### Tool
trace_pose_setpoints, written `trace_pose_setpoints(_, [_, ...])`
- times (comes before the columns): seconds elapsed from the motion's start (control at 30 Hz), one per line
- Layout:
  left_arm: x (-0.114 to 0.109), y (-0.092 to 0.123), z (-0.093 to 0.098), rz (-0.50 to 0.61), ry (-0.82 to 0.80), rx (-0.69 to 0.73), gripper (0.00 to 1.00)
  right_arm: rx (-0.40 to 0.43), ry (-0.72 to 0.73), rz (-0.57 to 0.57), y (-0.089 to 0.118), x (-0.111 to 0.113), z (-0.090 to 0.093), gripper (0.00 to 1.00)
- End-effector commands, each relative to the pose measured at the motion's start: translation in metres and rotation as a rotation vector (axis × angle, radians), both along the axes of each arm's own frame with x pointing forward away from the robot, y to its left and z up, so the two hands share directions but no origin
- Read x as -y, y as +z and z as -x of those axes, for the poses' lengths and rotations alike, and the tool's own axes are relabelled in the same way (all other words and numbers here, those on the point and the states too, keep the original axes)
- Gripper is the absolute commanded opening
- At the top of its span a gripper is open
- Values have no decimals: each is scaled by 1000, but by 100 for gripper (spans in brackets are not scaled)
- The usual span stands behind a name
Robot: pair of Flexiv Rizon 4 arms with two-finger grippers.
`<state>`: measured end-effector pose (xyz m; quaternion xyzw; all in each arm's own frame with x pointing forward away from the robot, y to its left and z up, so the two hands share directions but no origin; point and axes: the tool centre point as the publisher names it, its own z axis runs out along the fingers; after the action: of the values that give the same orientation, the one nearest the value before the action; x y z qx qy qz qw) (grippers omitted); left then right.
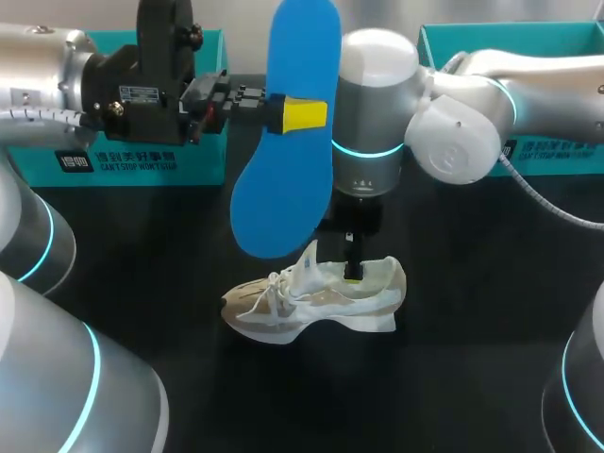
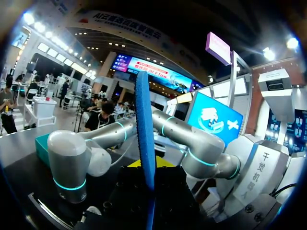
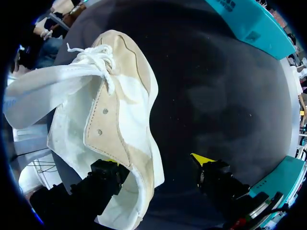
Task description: Take the shoe out of the shoebox, open the shoe tongue, remove and reinsert the insole, then place the shoe into the shoebox
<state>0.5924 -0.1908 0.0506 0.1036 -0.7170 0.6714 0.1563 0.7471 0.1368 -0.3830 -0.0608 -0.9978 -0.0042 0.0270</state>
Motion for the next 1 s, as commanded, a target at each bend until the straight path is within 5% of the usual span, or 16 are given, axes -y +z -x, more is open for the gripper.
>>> trace_pose_setpoints(0.03, [1, 1, -1, -2, -2, 0, 0, -16, 13, 20, -9, -7, -4, 66])
trace_pose_setpoints(0.3, [1, 1, -1, -2, -2, 0, 0, -57, 34, 72, -20, -9, -4, 46])
trace_pose_setpoints(0.37, [1, 1, -1, -2, -2, 0, 0, -60, 35, 72, -21, -8, -2, 26])
trace_pose_setpoints(0.4, [1, 1, -1, -2, -2, 0, 0, -61, 35, 72, -21, -8, -1, 0])
trace_pose_setpoints(1.0, [1, 1, -1, -2, -2, 0, 0, -36, 31, 54, -5, -5, 12, 0])
